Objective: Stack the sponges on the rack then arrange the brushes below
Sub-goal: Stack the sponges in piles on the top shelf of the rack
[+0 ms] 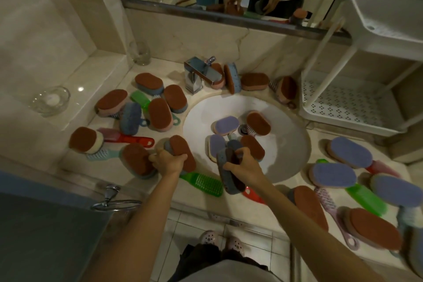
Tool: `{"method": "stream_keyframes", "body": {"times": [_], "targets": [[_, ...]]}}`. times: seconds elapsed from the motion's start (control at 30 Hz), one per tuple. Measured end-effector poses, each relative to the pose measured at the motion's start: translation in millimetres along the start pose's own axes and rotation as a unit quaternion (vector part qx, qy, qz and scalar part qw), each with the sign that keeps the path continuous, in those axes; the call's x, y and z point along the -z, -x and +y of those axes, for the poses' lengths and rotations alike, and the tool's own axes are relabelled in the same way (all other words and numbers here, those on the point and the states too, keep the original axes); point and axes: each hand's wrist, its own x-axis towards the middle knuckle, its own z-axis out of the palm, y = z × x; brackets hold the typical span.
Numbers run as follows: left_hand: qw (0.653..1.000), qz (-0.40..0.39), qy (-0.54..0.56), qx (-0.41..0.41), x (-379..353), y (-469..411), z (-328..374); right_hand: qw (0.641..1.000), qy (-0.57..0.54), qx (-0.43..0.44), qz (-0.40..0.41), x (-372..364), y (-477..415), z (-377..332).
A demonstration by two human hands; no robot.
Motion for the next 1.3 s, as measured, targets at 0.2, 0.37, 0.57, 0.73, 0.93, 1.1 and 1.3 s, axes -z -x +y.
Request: {"method": "stream_keyframes", "body": {"times": [0.2,0.37,0.57,0.73,0.93,1.1,1.3], "targets": [[0.99,0.049,0.128,-0.021,8.8,11.2,19.8,0.997,-0.065,0.004,0.038,13.7,-10.0,-10.1],[0.965,-0.006,0.256,-0.06,24.2,19.7,62.6,0.992,-0.11,0.016,0.056,41.2,-13.3,-30.7],[0.933,-0.084,0.315,-0.151,31.2,42.0,141.2,0.973,-0.166,0.077,0.14,107.1,-5.5,-73.7],[0.901,-0.181,0.312,-0.243,26.2,71.7,209.7,0.943,-0.185,0.134,0.242,173.7,10.5,-99.4],[0.865,-0.239,0.303,-0.32,7.1,123.4,282.2,0.903,-0.242,0.149,0.323,256.1,28.1,-111.3],[0.845,-0.268,0.261,-0.382,-19.6,159.0,334.5,0.872,-0.302,0.146,0.356,325.8,27.8,-102.2],[0.843,-0.268,0.19,-0.427,-69.7,189.1,388.3,0.87,-0.355,0.088,0.331,395.8,8.7,-73.0]]}}
